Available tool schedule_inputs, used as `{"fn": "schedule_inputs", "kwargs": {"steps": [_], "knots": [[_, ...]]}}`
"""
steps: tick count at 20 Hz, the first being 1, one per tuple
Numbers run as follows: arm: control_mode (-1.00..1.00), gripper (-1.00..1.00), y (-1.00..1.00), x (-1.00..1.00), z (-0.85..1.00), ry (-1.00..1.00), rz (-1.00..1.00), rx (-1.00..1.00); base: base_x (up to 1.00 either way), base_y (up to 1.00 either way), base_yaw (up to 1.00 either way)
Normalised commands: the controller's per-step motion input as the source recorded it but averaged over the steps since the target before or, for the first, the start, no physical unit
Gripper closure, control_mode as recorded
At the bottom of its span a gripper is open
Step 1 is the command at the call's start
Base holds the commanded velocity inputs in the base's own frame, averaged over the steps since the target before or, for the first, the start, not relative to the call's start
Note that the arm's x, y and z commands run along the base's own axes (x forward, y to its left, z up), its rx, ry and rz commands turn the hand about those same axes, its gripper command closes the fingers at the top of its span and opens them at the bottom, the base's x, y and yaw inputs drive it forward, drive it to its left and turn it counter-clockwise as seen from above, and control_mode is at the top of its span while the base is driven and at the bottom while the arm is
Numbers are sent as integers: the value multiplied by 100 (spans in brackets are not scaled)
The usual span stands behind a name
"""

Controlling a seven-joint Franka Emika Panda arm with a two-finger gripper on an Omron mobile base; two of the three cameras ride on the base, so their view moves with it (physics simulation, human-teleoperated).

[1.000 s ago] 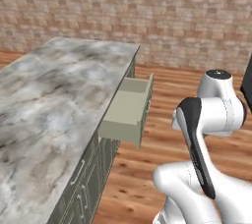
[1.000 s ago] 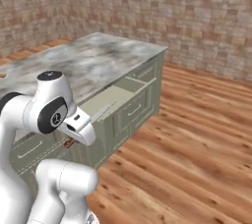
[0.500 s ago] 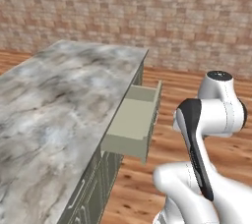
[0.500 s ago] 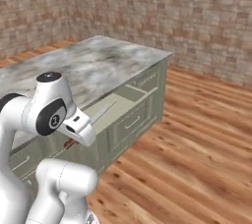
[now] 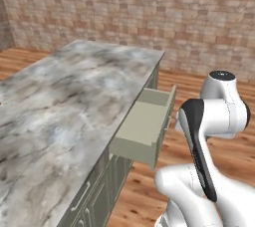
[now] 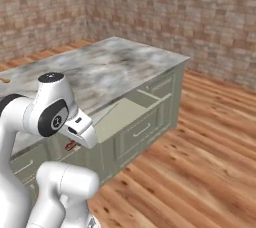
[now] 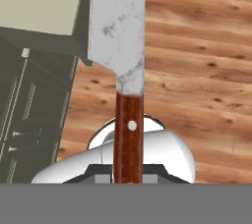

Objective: Pick up the metallic utensils from the counter and place them in the open drawer. Make sure not to pick up any wooden utensils.

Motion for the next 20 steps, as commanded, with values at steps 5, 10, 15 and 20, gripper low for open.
{"fn": "schedule_inputs", "kwargs": {"steps": [5, 10, 15, 20], "knots": [[100, 100, 0, 0, 0, 0, 0, 0, 29, 30, 9], [100, 100, 0, 0, 0, 0, 0, 0, 60, 32, 5], [100, 100, 0, 0, 0, 0, 0, 0, 79, 7, 1], [100, 100, 0, 0, 0, 0, 0, 0, 33, -2, 0]]}}
